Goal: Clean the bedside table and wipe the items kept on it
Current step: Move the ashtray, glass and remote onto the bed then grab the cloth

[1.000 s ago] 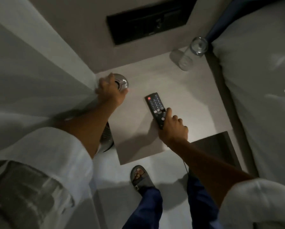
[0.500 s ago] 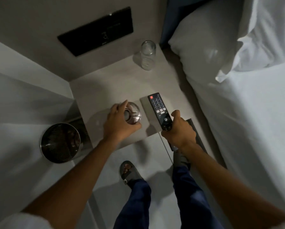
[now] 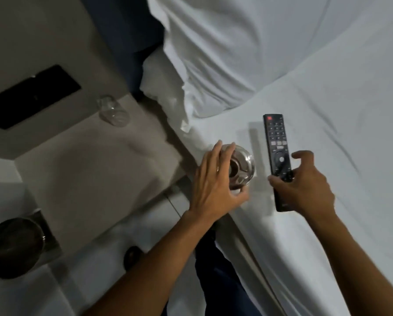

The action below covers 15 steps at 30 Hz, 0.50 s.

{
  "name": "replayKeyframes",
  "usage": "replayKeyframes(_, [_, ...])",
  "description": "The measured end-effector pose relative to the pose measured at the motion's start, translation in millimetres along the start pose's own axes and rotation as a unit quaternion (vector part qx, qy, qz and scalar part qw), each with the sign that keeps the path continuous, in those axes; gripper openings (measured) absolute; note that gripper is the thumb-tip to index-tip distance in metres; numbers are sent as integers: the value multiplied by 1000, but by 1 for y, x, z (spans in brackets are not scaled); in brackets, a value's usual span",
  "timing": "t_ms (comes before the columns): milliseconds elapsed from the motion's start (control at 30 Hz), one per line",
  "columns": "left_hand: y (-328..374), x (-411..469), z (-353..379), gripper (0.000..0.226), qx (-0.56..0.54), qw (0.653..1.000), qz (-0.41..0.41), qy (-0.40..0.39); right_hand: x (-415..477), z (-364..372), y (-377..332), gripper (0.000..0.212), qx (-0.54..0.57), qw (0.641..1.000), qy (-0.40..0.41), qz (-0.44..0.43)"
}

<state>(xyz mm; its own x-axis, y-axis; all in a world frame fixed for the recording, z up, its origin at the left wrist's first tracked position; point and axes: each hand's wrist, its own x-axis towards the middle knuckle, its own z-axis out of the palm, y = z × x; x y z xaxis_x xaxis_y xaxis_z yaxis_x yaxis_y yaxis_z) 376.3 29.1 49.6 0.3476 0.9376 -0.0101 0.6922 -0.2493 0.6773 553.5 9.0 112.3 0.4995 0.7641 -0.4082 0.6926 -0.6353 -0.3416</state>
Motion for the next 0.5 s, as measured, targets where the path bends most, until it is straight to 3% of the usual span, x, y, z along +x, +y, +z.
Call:
replayKeyframes(200, [49, 65, 59, 91, 56, 990, 92, -89, 31, -34, 63, 60, -47, 992, 79, 87])
replayKeyframes(300, [58, 85, 83, 91, 55, 983, 117, -132, 37, -36, 83, 57, -54, 989, 77, 115])
replayKeyframes(400, [57, 87, 91, 91, 39, 980, 144, -134, 35, -35, 90, 52, -79, 987, 42, 135])
replayKeyframes(500, [44, 76, 75, 82, 58, 985, 134, -92, 27, -29, 70, 41, -122, 986, 67, 91])
